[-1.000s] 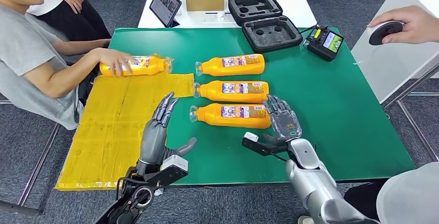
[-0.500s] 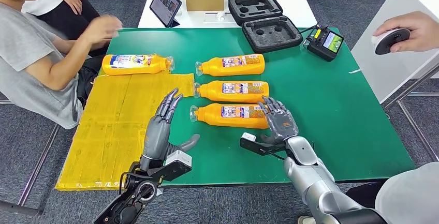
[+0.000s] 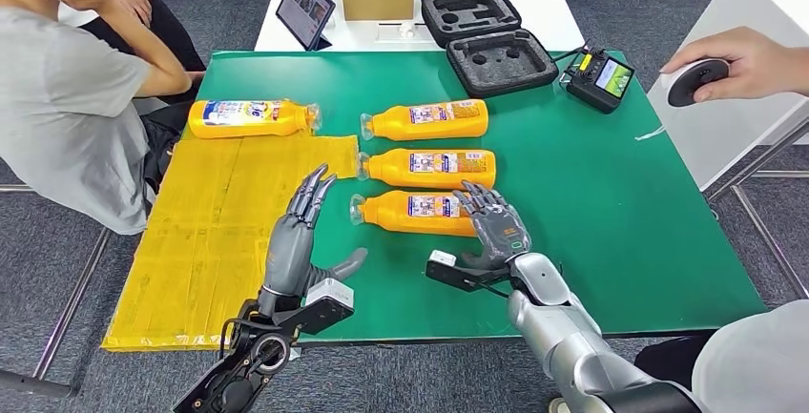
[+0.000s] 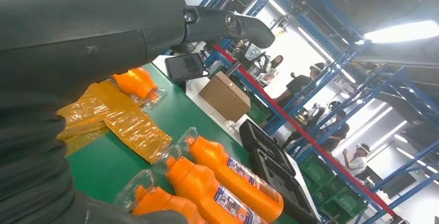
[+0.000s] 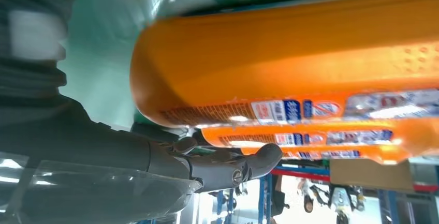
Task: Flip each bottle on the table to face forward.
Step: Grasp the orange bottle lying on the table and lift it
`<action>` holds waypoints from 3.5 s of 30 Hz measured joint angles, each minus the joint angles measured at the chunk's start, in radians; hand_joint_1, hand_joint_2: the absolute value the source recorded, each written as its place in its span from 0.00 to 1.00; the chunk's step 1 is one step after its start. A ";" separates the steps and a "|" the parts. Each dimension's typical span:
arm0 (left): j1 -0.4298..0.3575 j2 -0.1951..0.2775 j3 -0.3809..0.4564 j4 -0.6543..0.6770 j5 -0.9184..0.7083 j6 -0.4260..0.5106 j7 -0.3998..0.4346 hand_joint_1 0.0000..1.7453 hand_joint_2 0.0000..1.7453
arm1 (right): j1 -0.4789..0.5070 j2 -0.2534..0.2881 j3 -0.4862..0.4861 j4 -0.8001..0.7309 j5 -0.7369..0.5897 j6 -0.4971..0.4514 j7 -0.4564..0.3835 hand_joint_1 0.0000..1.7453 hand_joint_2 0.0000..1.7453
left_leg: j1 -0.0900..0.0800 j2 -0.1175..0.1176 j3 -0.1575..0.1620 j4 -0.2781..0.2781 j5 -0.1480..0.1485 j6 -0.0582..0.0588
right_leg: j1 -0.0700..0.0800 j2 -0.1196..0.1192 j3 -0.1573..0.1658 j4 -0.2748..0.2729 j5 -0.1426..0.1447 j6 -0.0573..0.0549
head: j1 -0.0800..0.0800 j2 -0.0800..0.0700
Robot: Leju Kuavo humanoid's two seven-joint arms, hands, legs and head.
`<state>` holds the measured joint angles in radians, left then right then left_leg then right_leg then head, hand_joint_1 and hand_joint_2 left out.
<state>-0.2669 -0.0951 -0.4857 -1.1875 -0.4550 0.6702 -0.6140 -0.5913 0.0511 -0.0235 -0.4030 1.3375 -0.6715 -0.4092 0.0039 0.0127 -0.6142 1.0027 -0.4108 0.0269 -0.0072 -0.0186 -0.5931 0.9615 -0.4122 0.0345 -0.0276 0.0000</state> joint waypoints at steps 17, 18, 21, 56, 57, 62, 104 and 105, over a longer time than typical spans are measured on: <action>-0.008 0.000 -0.006 0.019 -0.003 0.000 0.016 0.00 1.00 | -0.041 0.002 0.009 0.030 -0.041 0.094 0.047 0.00 1.00 | 0.000 0.000 0.000 0.000 0.000 0.000 | 0.000 0.000 0.000 0.000 0.000 0.000 | 0.000 0.000; -0.010 0.000 -0.007 0.019 -0.003 0.000 0.017 0.00 1.00 | -0.043 0.002 0.009 0.031 -0.043 0.099 0.050 0.00 1.00 | 0.000 0.000 0.000 0.000 0.000 0.000 | 0.000 0.000 0.000 0.000 0.000 0.000 | 0.000 0.000; -0.016 0.000 -0.008 0.019 -0.004 0.000 0.018 0.00 1.00 | -0.048 0.002 0.009 0.036 -0.045 0.109 0.052 0.00 1.00 | 0.000 0.000 0.000 0.000 0.000 0.000 | 0.000 0.000 0.000 0.000 0.000 0.000 | 0.000 0.000; -0.067 -0.001 -0.015 0.070 0.021 -0.025 0.016 0.00 1.00 | -0.083 -0.035 -0.002 0.055 -0.133 0.302 0.037 1.00 1.00 | 0.000 0.000 0.004 0.000 0.000 0.000 | 0.000 0.000 0.003 0.000 0.000 0.000 | 0.000 0.000; -0.067 -0.001 -0.016 0.070 0.021 -0.025 0.016 0.00 1.00 | -0.083 -0.035 -0.002 0.055 -0.133 0.302 0.037 1.00 1.00 | 0.000 0.000 0.004 0.000 0.000 0.000 | 0.000 0.000 0.003 0.000 0.000 0.000 | 0.000 0.000; -0.070 -0.001 -0.019 0.075 0.030 -0.024 0.008 0.00 1.00 | -0.083 -0.035 -0.003 0.056 -0.138 0.305 0.035 1.00 1.00 | 0.000 0.000 0.004 0.000 0.000 0.000 | 0.000 0.000 0.003 0.000 0.000 0.000 | 0.000 0.000; -0.058 -0.011 -0.009 0.102 0.122 0.027 -0.055 0.00 1.00 | -0.070 -0.021 0.040 0.072 -0.084 0.303 0.152 0.00 1.00 | 0.000 0.002 0.012 0.000 0.002 0.001 | 0.000 0.002 0.010 -0.001 0.004 -0.001 | 0.000 0.000; -0.057 -0.011 -0.009 0.101 0.121 0.027 -0.055 0.00 1.00 | -0.071 -0.020 0.043 0.072 -0.080 0.300 0.155 0.00 1.00 | 0.000 0.002 0.012 0.000 0.002 0.001 | 0.000 0.002 0.010 -0.001 0.004 -0.001 | 0.000 0.000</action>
<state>-0.3237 -0.1064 -0.4947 -1.0860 -0.3340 0.6977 -0.6687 -0.6619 0.0307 0.0199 -0.3315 1.2573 -0.3716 -0.2545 0.0042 0.0145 -0.6020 1.0025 -0.4089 0.0280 -0.0070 -0.0169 -0.5829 0.9609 -0.4086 0.0335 -0.0275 0.0000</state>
